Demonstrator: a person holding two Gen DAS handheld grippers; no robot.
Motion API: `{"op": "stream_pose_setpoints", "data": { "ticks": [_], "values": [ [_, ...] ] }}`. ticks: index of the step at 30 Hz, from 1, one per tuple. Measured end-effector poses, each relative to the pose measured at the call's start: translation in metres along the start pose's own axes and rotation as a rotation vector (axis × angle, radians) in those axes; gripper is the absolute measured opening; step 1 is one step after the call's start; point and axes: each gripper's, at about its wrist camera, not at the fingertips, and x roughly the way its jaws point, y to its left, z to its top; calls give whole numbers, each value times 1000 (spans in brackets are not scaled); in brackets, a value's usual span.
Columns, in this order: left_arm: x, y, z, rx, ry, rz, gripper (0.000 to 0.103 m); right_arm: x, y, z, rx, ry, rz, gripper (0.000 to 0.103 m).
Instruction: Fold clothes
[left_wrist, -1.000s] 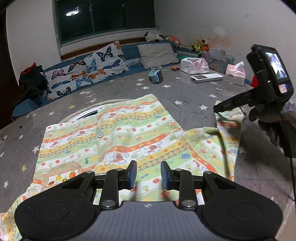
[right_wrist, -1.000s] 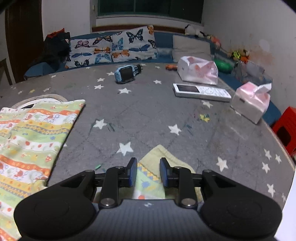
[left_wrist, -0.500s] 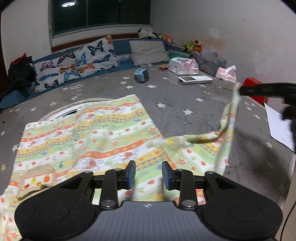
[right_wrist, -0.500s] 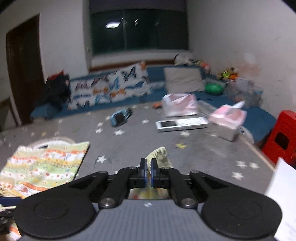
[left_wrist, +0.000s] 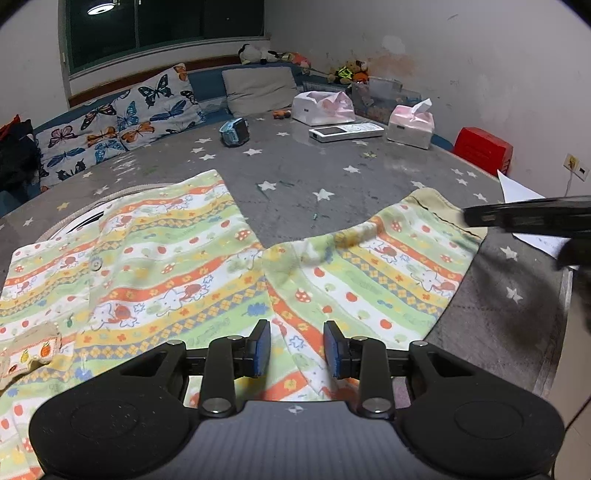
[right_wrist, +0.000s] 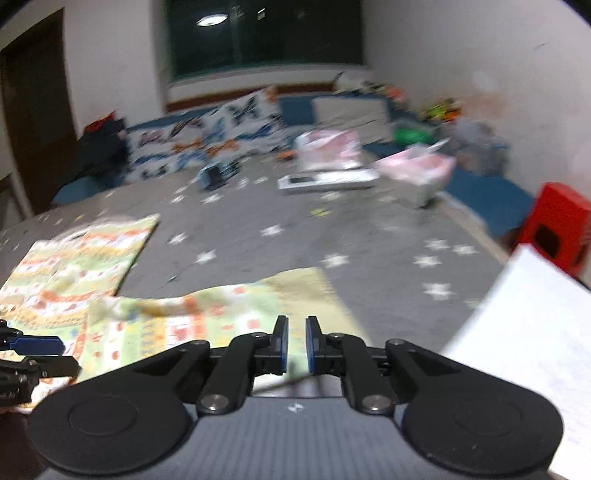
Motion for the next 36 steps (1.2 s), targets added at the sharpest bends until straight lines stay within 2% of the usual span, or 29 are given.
{"op": "stream_pose_setpoints", "data": {
  "ticks": [2, 4, 8, 11, 13, 19, 24, 27, 29, 31, 36],
  "values": [
    [-2, 3, -1, -6, 3, 14, 38, 21, 14, 2, -37, 16, 21, 11],
    [-4, 7, -2, -13, 4, 27, 38, 37, 24, 4, -63, 28, 31, 18],
    [-9, 17, -4, -36, 5, 52, 39, 57, 36, 11, -125, 4, -23, 21],
    [-13, 24, -7, -59, -1, 59, 40, 54, 30, 13, -111, -7, -44, 22],
    [-15, 28, -9, -73, -5, 62, 41, 45, 19, 12, -78, -8, -62, 31],
    [-17, 34, -15, -92, -3, 65, 42, 16, -14, -4, -36, -2, -118, 43],
    [-23, 36, -17, -108, -14, 74, 43, 9, -33, -14, 50, 15, -87, 43],
    [-29, 40, -18, -121, -22, 88, 44, 10, -38, -18, 83, 12, -77, 41],
    [-34, 45, -19, -129, -31, 103, 44, 11, -36, -19, 87, 6, -73, 30],
    [-41, 51, -20, -137, -44, 123, 45, 10, -34, -18, 97, 0, -58, 8],
    [-62, 72, -25, -179, -73, 176, 47, -6, -26, -10, 115, -58, -29, 6]
  ]
}}
